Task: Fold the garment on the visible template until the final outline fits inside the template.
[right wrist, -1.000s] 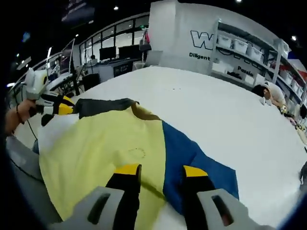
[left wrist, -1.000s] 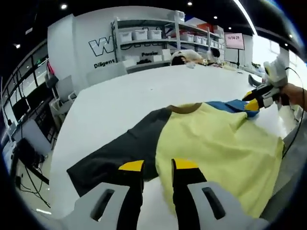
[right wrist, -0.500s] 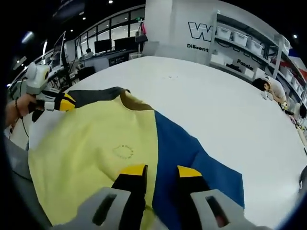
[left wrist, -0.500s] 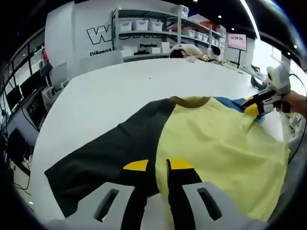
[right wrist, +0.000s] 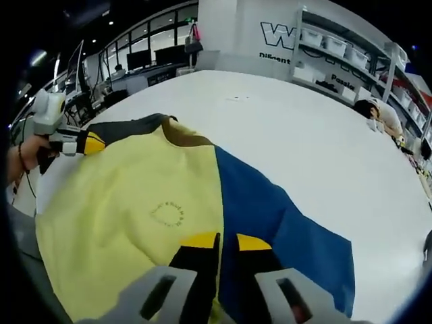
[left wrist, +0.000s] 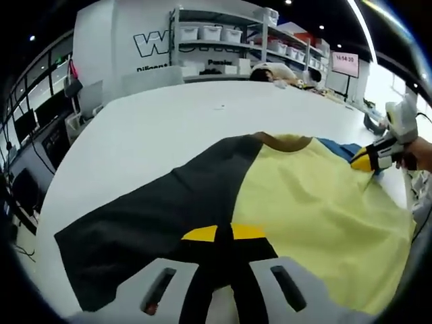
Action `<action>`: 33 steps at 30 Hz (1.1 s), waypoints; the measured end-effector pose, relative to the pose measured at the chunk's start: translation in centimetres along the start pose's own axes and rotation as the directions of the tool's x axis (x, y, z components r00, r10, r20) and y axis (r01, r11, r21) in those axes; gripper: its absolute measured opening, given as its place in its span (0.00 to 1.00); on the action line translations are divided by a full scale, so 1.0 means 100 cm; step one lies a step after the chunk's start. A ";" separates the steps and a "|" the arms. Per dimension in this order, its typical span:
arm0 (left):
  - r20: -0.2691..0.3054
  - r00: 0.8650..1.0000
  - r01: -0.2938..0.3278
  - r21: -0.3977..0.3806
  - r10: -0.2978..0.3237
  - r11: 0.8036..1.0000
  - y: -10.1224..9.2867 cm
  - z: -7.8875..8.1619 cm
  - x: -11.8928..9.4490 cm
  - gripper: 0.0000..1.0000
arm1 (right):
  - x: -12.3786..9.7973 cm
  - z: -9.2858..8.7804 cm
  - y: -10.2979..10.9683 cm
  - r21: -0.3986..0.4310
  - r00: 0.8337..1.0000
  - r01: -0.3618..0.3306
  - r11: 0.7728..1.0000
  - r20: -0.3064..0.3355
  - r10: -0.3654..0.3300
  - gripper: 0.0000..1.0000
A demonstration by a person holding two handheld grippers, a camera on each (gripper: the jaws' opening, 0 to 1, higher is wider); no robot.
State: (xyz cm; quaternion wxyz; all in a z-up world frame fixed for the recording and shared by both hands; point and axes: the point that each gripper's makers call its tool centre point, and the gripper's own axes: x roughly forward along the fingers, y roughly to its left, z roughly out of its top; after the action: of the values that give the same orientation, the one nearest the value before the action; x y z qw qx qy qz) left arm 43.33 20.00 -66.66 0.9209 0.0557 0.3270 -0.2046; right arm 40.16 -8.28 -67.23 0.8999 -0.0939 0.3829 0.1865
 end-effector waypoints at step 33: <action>0.053 0.998 -0.011 -0.063 0.014 0.998 0.008 0.012 0.016 0.00 | 0.038 0.038 -0.035 -0.056 0.999 0.042 0.998 0.022 -0.041 0.00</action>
State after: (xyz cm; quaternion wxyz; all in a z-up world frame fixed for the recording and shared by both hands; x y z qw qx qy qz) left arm 45.50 19.86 -66.73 0.9319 0.0231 0.3081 -0.1899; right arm 46.52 -9.27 -67.25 0.9045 -0.1251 0.3661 0.1795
